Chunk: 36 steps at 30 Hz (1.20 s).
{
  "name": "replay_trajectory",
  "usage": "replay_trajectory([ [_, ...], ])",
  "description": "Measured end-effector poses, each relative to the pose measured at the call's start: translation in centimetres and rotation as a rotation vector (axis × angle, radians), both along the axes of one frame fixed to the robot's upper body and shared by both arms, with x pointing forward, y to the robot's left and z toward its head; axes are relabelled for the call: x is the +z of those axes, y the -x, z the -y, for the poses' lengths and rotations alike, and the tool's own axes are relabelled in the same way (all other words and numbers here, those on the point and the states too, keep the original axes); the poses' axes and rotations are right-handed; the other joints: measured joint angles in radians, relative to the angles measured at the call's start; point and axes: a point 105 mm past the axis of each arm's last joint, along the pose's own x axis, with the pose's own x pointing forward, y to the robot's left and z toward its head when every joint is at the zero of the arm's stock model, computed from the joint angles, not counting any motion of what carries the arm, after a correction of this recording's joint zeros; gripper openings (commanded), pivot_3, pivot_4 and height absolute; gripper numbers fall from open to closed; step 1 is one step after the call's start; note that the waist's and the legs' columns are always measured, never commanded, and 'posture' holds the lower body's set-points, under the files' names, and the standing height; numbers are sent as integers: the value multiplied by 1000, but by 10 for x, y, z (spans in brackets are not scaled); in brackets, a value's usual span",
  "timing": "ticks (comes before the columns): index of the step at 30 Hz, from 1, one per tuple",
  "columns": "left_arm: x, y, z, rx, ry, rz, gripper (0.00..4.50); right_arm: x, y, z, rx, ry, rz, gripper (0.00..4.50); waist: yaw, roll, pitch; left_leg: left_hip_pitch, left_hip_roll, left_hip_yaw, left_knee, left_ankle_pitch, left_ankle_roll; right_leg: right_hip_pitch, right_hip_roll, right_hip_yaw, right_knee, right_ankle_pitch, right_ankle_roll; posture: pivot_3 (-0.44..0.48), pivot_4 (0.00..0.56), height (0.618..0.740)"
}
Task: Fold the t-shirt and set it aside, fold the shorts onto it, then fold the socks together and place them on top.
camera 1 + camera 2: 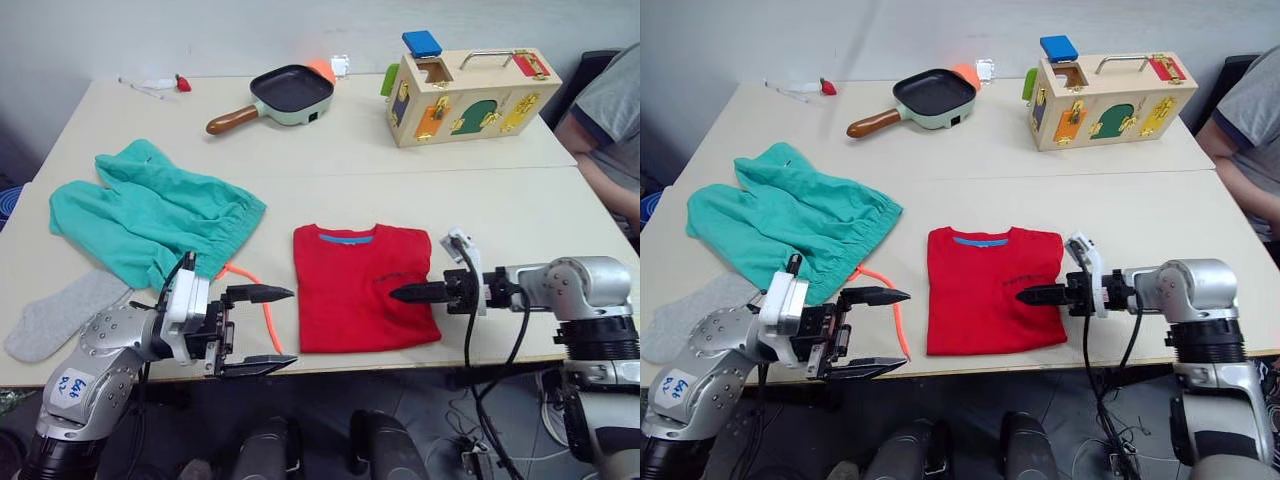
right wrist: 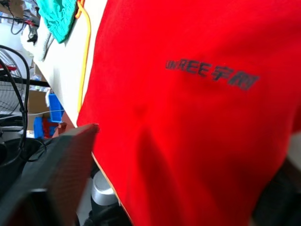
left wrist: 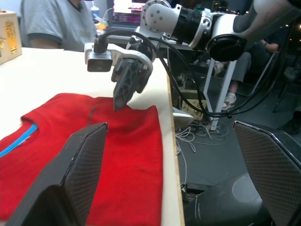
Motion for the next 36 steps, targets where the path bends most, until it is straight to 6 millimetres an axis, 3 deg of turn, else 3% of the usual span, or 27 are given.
replay_trajectory([
  [8, -7, -11, -8, 58, -11, -11, 4500, -10, -1, 14, -49, 44, 26, 41, 2, 0, 0, -1, 0, 1, 0, 0, 0, -2, 0, 0, 0, 0, 0, 0, 150, 740],
  [12, -6, -16, -9, 76, -8, 12, 4500, -9, 0, 37, -100, 92, 34, 41, 10, 2, 1, -3, -3, 1, 0, 0, 2, -4, -3, 1, 1, 0, 1, 0, 150, 740],
  [18, -8, -18, -9, 86, -11, 18, 4500, 19, 0, 122, -271, 250, 141, 41, 26, 3, 2, -8, -6, 3, 0, 0, 4, -10, -4, 1, 1, 1, 1, 0, 150, 740],
  [24, -11, -22, -4, 67, -4, 15, 4500, 17, -12, 191, -403, 432, 225, 41, 20, 3, 2, -7, -5, 9, 1, 2, 5, -10, -4, 0, 2, 2, 3, 0, 150, 740],
  [29, -13, -25, -2, 48, -8, 3, 4500, 14, -18, 228, -448, 623, 301, 41, 6, 4, 2, -6, -4, 11, 1, 2, 5, -10, -4, 1, 3, 2, 4, 0, 150, 740],
  [36, -12, -25, -3, 37, -24, 10, 4500, 14, -19, 251, -539, 714, 324, 41, -3, 4, 2, -6, -4, 11, 1, 4, 6, -10, -4, 1, 3, 2, 3, 0, 150, 740],
])
